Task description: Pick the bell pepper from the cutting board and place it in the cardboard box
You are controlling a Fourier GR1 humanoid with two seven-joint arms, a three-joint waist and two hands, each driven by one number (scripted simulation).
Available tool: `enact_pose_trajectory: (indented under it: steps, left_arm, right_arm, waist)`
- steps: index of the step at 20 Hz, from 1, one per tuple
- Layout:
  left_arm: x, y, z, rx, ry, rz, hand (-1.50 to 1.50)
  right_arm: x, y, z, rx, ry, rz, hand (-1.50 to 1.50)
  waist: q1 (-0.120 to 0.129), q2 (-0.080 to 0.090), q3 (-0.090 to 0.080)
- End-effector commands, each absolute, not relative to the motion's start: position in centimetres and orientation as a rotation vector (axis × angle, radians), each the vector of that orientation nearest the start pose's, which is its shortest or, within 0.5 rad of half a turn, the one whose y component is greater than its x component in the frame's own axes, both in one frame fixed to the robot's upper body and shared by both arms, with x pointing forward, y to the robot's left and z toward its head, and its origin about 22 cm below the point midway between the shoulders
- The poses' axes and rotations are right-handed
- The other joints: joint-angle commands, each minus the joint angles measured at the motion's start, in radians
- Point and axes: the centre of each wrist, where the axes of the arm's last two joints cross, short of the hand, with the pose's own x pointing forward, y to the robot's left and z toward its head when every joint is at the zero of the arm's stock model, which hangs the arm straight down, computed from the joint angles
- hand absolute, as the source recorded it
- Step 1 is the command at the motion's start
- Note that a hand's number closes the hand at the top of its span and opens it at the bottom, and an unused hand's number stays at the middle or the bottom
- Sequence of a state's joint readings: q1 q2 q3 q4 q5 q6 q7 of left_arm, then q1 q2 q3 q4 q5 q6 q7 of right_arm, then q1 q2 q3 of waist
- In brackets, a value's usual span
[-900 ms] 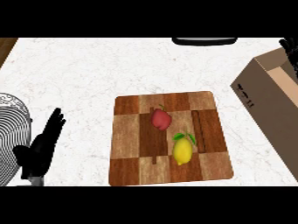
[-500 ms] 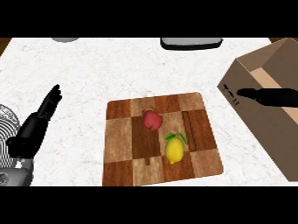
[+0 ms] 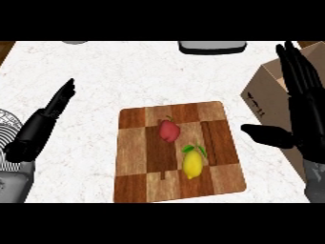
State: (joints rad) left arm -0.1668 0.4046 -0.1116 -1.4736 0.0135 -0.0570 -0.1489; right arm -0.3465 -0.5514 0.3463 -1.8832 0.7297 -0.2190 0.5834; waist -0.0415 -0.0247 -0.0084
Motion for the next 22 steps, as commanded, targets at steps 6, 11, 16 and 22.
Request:
enact_pose_trajectory:
  steps: [6,11,16,22]
  left_arm:
    - [29.3,26.7,6.0,0.088,-1.749,-0.548,0.0]
    - [29.6,25.9,6.2,0.069,-1.743,-0.546,0.0]
    - [30.0,25.9,6.4,0.093,-1.747,-0.557,0.0]
    - [30.1,26.3,6.2,0.073,-1.745,-0.561,0.0]
  right_arm:
    - [24.2,-11.4,15.5,-1.254,-1.268,1.038,-1.5]
    - [24.2,-6.0,14.9,-1.208,-1.034,1.203,-1.5]
    - [25.9,-1.6,14.0,-1.227,-0.879,1.254,-1.5]
    - [27.2,0.1,12.9,-1.223,-0.756,1.248,-1.5]
  waist:
    - [0.059,0.016,0.0]
    - [0.065,0.021,0.002]
    - [0.066,0.024,0.002]
    - [0.073,0.023,0.004]
